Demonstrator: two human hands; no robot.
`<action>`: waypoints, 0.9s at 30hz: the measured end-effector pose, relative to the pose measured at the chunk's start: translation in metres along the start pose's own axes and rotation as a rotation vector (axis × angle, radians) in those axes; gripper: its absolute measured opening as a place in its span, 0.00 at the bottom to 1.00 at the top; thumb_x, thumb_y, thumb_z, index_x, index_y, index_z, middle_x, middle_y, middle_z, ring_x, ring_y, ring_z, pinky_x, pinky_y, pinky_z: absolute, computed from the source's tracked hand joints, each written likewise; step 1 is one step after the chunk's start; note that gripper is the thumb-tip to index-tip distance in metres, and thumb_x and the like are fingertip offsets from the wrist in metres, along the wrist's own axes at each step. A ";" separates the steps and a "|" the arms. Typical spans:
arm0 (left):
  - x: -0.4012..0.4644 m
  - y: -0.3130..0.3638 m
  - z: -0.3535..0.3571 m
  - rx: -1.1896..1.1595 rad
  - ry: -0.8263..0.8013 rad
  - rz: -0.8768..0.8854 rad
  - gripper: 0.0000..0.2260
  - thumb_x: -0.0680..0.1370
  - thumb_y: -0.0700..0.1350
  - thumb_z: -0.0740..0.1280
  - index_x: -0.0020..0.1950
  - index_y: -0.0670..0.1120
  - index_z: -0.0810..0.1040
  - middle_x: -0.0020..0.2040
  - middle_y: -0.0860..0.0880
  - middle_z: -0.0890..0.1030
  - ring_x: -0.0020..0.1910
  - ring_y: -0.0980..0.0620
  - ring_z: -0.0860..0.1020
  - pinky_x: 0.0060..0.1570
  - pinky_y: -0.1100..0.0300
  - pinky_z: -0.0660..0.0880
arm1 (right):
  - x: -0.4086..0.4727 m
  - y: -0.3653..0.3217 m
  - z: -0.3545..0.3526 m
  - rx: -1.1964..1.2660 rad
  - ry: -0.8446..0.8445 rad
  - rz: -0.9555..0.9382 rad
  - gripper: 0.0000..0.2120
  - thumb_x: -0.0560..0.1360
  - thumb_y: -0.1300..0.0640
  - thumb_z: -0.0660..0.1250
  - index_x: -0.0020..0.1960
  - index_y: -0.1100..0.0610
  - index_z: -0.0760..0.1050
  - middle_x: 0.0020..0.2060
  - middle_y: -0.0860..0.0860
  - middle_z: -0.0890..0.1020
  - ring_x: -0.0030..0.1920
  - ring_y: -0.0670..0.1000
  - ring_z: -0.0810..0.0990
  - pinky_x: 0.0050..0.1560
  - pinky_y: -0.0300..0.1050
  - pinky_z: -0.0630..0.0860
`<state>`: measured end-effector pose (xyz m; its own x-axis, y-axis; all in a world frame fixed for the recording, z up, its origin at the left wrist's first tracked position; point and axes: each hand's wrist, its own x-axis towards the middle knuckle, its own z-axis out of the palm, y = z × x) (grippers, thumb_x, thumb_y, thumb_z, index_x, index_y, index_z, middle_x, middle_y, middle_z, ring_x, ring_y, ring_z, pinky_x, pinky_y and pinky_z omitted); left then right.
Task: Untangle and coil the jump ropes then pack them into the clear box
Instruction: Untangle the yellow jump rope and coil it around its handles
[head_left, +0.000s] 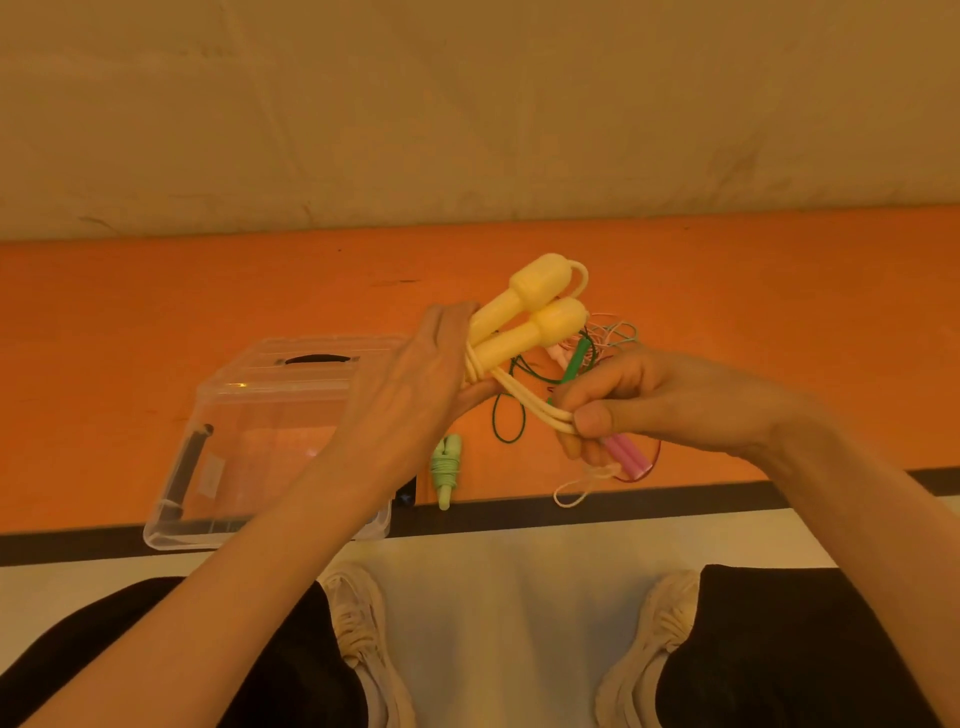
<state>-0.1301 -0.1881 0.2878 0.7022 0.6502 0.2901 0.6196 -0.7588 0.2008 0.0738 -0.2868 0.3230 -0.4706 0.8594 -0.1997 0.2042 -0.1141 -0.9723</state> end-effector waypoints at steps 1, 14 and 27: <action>0.000 0.002 0.002 0.020 -0.005 -0.002 0.34 0.71 0.65 0.53 0.68 0.44 0.69 0.56 0.44 0.77 0.38 0.41 0.79 0.26 0.55 0.68 | 0.001 -0.001 0.002 -0.012 -0.001 0.000 0.09 0.74 0.52 0.64 0.42 0.51 0.82 0.35 0.52 0.80 0.38 0.44 0.78 0.47 0.35 0.72; 0.000 -0.009 -0.006 0.031 0.041 -0.018 0.29 0.73 0.62 0.51 0.63 0.43 0.73 0.51 0.46 0.77 0.32 0.44 0.77 0.24 0.53 0.70 | -0.018 -0.009 -0.005 -0.026 0.202 0.086 0.09 0.73 0.54 0.66 0.46 0.57 0.84 0.32 0.53 0.82 0.36 0.60 0.80 0.46 0.51 0.79; -0.003 -0.024 -0.009 0.130 0.021 0.028 0.25 0.75 0.62 0.53 0.59 0.44 0.74 0.46 0.47 0.77 0.27 0.50 0.69 0.22 0.59 0.66 | -0.049 -0.026 -0.033 -0.349 0.712 -0.074 0.07 0.70 0.52 0.68 0.41 0.53 0.84 0.27 0.55 0.77 0.26 0.43 0.66 0.27 0.30 0.62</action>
<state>-0.1502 -0.1721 0.2907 0.7136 0.6265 0.3135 0.6407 -0.7647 0.0697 0.1200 -0.3094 0.3626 0.1442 0.9840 0.1047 0.5064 0.0175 -0.8621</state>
